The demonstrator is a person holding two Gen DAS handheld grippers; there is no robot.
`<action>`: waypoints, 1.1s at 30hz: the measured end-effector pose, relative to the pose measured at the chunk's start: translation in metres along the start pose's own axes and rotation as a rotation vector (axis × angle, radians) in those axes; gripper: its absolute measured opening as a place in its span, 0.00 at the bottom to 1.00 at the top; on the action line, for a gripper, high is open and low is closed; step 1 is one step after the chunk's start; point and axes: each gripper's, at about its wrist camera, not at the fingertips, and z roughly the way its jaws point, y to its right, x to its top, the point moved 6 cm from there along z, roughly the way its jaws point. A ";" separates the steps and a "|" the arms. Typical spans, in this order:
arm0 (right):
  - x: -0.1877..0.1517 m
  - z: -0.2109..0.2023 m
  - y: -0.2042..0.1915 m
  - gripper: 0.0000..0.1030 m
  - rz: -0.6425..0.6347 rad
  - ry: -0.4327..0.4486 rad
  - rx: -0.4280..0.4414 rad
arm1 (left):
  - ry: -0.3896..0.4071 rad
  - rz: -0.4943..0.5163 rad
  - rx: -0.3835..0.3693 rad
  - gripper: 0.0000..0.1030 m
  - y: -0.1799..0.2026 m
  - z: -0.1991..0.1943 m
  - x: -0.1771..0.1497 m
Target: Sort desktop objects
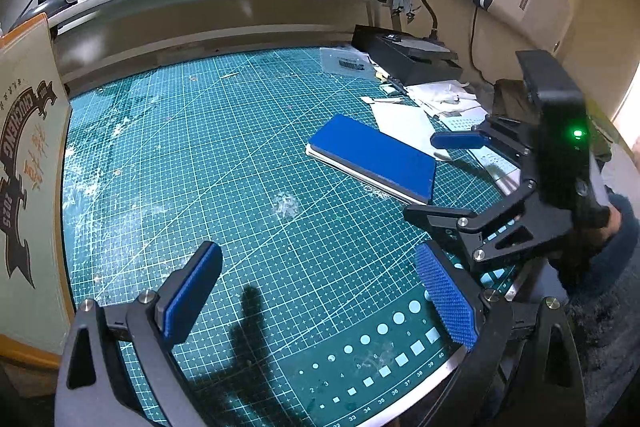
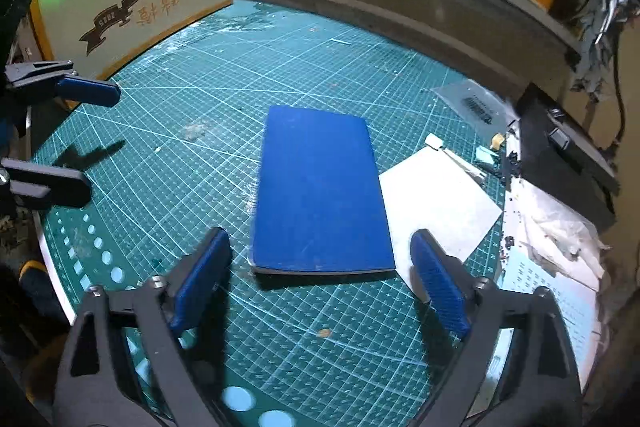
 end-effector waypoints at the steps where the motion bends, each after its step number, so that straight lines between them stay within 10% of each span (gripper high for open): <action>1: 0.000 0.003 0.005 0.90 0.034 -0.012 0.040 | 0.001 0.000 0.000 0.95 0.000 0.000 0.000; 18: 0.006 -0.015 -0.008 0.61 0.141 0.037 0.210 | -0.023 -0.016 -0.011 0.95 0.000 0.005 -0.005; 33: 0.010 -0.041 -0.026 0.59 0.118 0.089 0.280 | -0.032 -0.075 -0.161 0.95 0.000 0.024 -0.002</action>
